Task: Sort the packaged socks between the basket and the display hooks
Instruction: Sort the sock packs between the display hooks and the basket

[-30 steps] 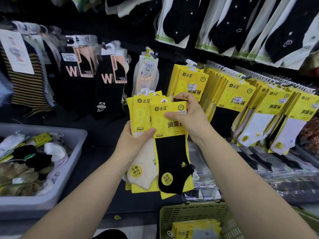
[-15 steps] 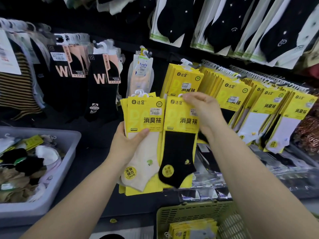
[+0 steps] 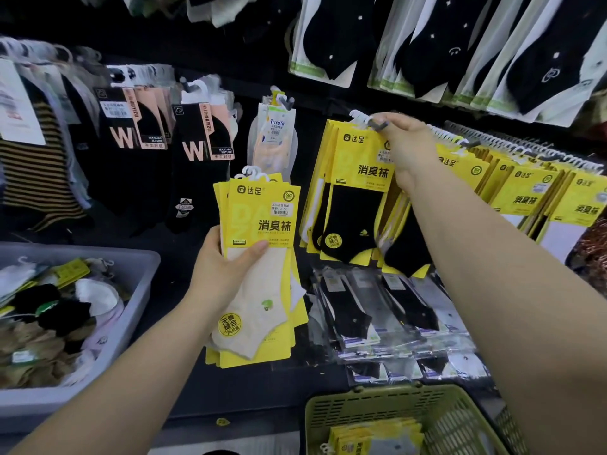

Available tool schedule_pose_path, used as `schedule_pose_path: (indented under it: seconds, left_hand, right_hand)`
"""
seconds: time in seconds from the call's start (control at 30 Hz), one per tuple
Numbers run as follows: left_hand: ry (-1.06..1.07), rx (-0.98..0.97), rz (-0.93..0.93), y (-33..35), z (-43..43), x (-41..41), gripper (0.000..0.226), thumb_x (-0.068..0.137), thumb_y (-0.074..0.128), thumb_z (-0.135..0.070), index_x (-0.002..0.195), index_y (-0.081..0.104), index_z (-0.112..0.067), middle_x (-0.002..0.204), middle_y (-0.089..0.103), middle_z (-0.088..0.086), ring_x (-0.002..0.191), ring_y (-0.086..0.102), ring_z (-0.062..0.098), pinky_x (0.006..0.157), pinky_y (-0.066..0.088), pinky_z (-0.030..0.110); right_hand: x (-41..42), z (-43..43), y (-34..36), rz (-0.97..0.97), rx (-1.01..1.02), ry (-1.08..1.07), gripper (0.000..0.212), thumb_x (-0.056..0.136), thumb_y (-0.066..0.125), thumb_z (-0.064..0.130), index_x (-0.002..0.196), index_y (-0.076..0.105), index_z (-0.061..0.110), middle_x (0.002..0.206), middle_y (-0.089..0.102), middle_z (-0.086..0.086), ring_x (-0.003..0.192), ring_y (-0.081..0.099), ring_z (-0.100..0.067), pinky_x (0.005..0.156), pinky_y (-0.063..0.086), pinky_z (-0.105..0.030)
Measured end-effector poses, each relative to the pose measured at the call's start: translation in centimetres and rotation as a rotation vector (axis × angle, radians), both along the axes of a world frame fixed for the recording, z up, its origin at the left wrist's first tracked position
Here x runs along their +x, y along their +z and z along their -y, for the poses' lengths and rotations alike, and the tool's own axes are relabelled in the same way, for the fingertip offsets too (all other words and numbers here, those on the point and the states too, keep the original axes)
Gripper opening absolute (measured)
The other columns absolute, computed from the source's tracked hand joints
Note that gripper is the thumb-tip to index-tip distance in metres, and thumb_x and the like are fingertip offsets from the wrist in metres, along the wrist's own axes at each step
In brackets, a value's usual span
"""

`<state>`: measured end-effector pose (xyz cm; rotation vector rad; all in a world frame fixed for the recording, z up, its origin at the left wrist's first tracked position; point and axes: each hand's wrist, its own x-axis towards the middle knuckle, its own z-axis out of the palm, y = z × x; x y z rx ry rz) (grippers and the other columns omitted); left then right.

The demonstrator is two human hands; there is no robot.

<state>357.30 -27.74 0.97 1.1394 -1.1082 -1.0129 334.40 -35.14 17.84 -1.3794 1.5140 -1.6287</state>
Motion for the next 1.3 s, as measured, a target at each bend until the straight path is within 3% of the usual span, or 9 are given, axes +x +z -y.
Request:
schedule_pose_path:
  seconds: [0.1,0.3,0.4,0.5,0.67,0.77,0.9,1.03,1.3]
  left_hand:
    - [-0.018,0.021,-0.003,0.4,-0.1,-0.5,0.029,0.075,0.076,-0.041,0.094,0.054,-0.04,0.091,0.069,-0.015,0.071,0.067,-0.005,0.051,0.047,0.011]
    - [-0.071,0.018,-0.089,1.3,0.0,-1.7,0.033,0.073,0.078,-0.043,0.098,0.058,-0.037,0.091,0.073,-0.015,0.078,0.071,0.002,0.062,0.054,0.022]
    - [-0.128,0.018,-0.159,1.5,-0.1,-2.7,0.044,0.068,0.08,-0.046,0.105,0.059,-0.034,0.097,0.074,-0.011,0.086,0.072,0.011,0.071,0.058,0.033]
    - [-0.168,-0.024,-0.175,1.8,-0.5,-3.8,0.05,0.061,0.081,-0.048,0.105,0.06,-0.037,0.1,0.074,-0.01,0.089,0.072,0.011,0.07,0.059,0.031]
    - [-0.2,-0.017,-0.285,1.3,-0.7,-4.5,0.054,0.062,0.075,-0.047,0.11,0.058,-0.029,0.101,0.074,-0.01,0.091,0.072,0.011,0.065,0.057,0.022]
    - [-0.19,-0.007,-0.228,1.0,-0.9,-4.8,0.048,0.064,0.069,-0.052,0.107,0.058,-0.033,0.1,0.073,-0.015,0.091,0.07,0.004,0.066,0.054,0.017]
    - [-0.134,0.001,-0.12,0.6,-0.4,-4.3,0.037,0.082,0.068,-0.039,0.116,0.059,-0.026,0.108,0.071,-0.01,0.098,0.068,0.01,0.081,0.054,0.031]
    - [-0.033,0.0,-0.075,0.3,0.3,-3.0,0.024,0.085,0.068,-0.037,0.106,0.055,-0.036,0.103,0.068,-0.015,0.093,0.065,0.002,0.069,0.05,0.022]
    - [-0.001,-0.019,0.008,0.4,0.4,-1.8,0.031,0.084,0.069,-0.037,0.109,0.053,-0.034,0.103,0.068,-0.014,0.09,0.066,0.001,0.067,0.049,0.02]
  right_hand:
    - [0.4,0.5,0.2,0.093,0.023,-0.055,0.016,0.087,0.064,0.015,0.076,0.07,0.026,0.093,0.067,0.009,0.103,0.058,-0.016,0.077,0.051,-0.031]
    - [2.5,-2.8,-2.7,0.178,-0.126,-0.184,0.014,0.088,0.06,0.015,0.1,0.052,0.017,0.091,0.053,0.009,0.079,0.049,-0.001,0.059,0.037,-0.01]
    - [5.0,-5.6,-6.1,-0.084,0.073,0.073,0.035,0.081,0.069,0.04,0.104,0.05,0.02,0.098,0.056,0.006,0.084,0.052,-0.002,0.064,0.038,-0.019]
    - [6.0,-7.0,-7.4,-0.164,0.03,0.126,0.043,0.071,0.08,0.036,0.098,0.05,0.024,0.092,0.06,0.002,0.082,0.06,-0.014,0.069,0.052,-0.029]
    - [3.9,-6.8,-6.9,0.017,0.07,0.256,0.033,0.075,0.078,0.011,0.094,0.052,0.02,0.085,0.071,0.001,0.073,0.07,-0.012,0.059,0.056,-0.024]
    - [2.1,-6.7,-6.4,0.138,0.141,0.335,0.035,0.076,0.072,-0.003,0.099,0.055,0.017,0.09,0.072,-0.005,0.08,0.07,-0.02,0.072,0.059,-0.039]
    - [-0.6,-6.4,-4.6,0.227,0.166,0.313,0.032,0.076,0.07,-0.003,0.097,0.067,0.021,0.101,0.07,-0.014,0.091,0.066,-0.028,0.086,0.054,-0.047]
    - [-1.6,-5.8,-2.7,0.317,0.104,0.214,0.014,0.078,0.074,0.011,0.09,0.068,0.015,0.078,0.074,-0.003,0.07,0.071,-0.018,0.059,0.056,-0.034]
    - [-1.2,-5.2,-1.4,0.121,0.175,0.266,0.012,0.075,0.073,0.006,0.078,0.075,0.018,0.08,0.075,-0.005,0.068,0.072,-0.019,0.053,0.055,-0.031]
